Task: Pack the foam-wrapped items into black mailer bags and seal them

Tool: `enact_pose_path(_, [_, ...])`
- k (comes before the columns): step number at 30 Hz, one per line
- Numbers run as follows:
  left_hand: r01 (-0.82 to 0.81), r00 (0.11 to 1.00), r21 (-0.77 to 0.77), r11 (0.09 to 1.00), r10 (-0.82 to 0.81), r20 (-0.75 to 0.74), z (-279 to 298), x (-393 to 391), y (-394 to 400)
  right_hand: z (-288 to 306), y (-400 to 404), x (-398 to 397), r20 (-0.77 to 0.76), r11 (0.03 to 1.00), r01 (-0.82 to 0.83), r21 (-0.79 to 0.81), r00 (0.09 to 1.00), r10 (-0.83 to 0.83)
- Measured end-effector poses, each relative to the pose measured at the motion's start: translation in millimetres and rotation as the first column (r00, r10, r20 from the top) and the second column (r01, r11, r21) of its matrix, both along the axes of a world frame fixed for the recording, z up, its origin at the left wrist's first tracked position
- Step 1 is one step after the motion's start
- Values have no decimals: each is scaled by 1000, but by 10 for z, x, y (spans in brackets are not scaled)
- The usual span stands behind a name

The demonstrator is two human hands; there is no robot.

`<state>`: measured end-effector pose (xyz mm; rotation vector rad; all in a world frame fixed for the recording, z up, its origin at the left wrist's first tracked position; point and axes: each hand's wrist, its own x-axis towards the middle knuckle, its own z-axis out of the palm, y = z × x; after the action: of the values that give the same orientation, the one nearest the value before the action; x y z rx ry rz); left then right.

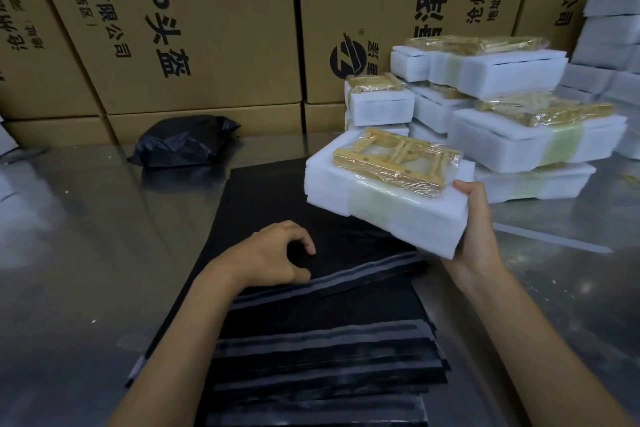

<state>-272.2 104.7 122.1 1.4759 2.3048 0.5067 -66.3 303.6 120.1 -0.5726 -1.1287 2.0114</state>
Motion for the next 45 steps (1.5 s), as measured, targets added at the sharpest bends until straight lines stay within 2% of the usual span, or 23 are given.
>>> enact_pose_path(6, [-52,988,77,996,63,-142,20,17,-27,-29,-35,-29,-34,999,-38,-19,999,37])
enact_pose_path(8, [-50,993,71,996,58,-107,26,-12,-44,-40,-44,-40,-24,999,-37,-21,999,36])
enact_pose_path(11, [-32,999,-4,999,32,32,52,-42,-98,-45,-56,-41,-13,999,-35,-22,999,35])
enact_pose_path(17, [-46,996,146,988,57,-70,22,-2,-45,-29,-84,-24,-58,997,-45,-58,997,42])
enact_pose_path(22, [-128,989,238,963,108,97,45,-23,-53,-55,-66,45,-112,995,-68,-70,992,60])
enact_pose_path(28, [-156,983,195,968,132,130,29,-6,-35,-79,-70,103,-140,995,-65,-81,989,53])
enact_pose_path(30, [-190,974,224,956,154,168,11,18,-11,-77,-63,105,-128,995,-54,-82,991,43])
enact_pose_path(35, [-385,885,431,816,193,424,-78,96,77,-82,-20,128,-136,996,-1,-93,991,-12])
enact_pose_path(36, [-373,896,459,806,185,404,-97,115,90,-80,-8,141,-146,995,0,-101,989,-15])
enact_pose_path(38, [-278,951,498,821,161,264,-138,145,111,-81,26,175,-159,994,-22,-102,987,5])
enact_pose_path(41, [-149,989,445,883,144,45,-171,154,118,-45,45,213,-133,997,-51,-61,990,43])
enact_pose_path(43, [-117,991,411,904,135,-14,-158,152,111,-89,76,261,-78,999,-19,-40,997,16])
enact_pose_path(45, [-109,993,428,897,120,1,-137,139,99,-141,116,312,-97,999,-7,-48,995,3])
